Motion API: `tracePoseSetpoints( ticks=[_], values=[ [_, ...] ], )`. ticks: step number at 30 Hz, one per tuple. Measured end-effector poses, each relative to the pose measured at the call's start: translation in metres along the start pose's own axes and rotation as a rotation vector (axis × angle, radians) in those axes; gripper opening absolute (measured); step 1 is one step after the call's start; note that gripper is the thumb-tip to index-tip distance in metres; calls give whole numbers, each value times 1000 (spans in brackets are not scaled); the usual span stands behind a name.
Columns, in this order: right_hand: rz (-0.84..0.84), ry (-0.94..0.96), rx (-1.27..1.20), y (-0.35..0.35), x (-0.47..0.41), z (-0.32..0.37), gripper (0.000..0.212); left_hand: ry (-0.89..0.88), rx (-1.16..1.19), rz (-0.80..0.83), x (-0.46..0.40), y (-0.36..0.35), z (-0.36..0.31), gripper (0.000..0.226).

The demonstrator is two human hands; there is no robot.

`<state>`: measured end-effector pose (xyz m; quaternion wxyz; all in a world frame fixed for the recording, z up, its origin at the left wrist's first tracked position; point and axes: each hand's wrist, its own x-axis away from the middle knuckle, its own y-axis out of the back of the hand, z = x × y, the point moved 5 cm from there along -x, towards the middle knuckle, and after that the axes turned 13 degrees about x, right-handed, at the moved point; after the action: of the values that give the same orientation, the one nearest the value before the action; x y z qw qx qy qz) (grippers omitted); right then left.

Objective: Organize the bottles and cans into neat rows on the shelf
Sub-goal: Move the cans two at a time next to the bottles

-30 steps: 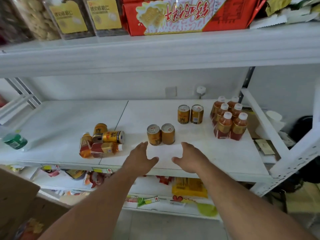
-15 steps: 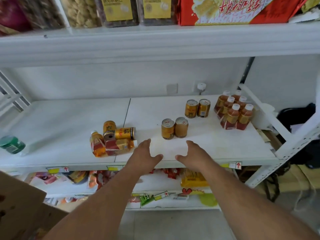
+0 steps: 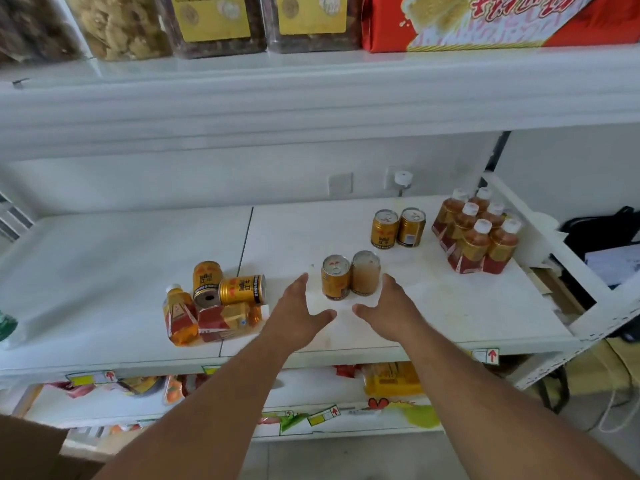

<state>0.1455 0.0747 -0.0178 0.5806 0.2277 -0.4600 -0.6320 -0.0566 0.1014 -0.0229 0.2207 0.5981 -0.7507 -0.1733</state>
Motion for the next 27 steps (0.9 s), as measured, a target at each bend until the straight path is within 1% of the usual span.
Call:
tracePoseSetpoints(
  ticks=[3,8,12,14,15,16,18,19,22,27],
  values=[
    [-14,21,-69,3,-19,-2,83,14,17,-16,-18,-4,-1,102],
    [-16,24,-123,3,-43,-6,91,21,2,-1,-41,-15,1,105],
    [-24,20,-180,2,-62,-9,84,43,39,15,-60,-22,4,107],
    [-7,19,-205,1,-71,-11,90,48,57,20,-71,-25,4,107],
    [5,19,-218,1,-75,-12,95,52,76,26,-76,-27,5,105],
    [15,20,-231,0,-78,-12,97,54,106,35,-80,-28,5,98],
    [20,25,-251,-2,-83,-15,92,33,150,54,-85,-32,6,77],
    [16,28,-255,-3,-85,-16,87,16,165,58,-87,-33,7,71],
    [-14,46,-262,-2,-85,-20,76,-11,204,66,-90,-33,9,65],
    [-72,40,-306,13,-74,-20,77,-57,184,107,-86,-27,2,56]
  ],
)
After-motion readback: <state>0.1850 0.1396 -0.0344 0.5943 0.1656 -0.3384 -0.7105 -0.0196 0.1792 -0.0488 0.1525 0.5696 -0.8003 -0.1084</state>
